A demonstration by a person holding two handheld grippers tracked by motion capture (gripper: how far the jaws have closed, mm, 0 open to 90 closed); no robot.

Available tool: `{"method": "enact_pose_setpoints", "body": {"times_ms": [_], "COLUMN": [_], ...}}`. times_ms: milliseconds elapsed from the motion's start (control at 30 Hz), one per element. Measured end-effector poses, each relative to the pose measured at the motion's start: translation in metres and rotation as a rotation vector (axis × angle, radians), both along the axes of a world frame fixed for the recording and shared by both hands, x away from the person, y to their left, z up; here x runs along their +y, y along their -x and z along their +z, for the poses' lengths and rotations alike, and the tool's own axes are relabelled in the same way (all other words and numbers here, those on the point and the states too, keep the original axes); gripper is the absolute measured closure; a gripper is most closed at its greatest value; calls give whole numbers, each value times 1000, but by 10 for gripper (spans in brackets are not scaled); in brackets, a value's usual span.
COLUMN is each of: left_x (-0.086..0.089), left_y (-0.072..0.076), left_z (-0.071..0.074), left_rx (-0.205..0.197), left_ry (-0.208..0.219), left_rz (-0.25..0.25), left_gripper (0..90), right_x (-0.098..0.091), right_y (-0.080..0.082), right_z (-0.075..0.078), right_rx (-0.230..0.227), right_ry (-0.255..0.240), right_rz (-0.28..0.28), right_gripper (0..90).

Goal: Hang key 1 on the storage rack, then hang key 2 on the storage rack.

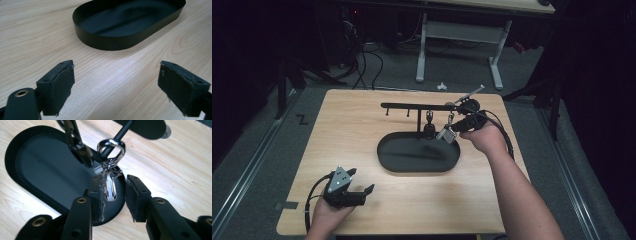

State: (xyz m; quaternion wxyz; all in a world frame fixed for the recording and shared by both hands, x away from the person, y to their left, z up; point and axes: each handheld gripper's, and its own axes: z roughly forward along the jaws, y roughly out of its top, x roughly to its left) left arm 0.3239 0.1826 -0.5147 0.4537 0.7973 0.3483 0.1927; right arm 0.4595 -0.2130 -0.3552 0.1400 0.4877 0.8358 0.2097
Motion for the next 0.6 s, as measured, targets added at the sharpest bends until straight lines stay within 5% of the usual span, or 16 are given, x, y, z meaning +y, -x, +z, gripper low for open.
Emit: {"method": "enact_pose_setpoints", "body": {"times_ms": [367,600], "left_x": [-3,-1], "left_y": [2,5], "left_z": [-1,-1], "left_rx": [-3,-8], "left_ry": [-22,-32], "left_rz": [-6,3], "left_gripper": [146,146], "right_x": [-14,-32], "right_y": [14,25], "right_z": [-13,-35], "right_rx": [-23,-61], "right_ry": [-37,-104], "right_rz": [-12,-15], "right_gripper": [483,413]}}
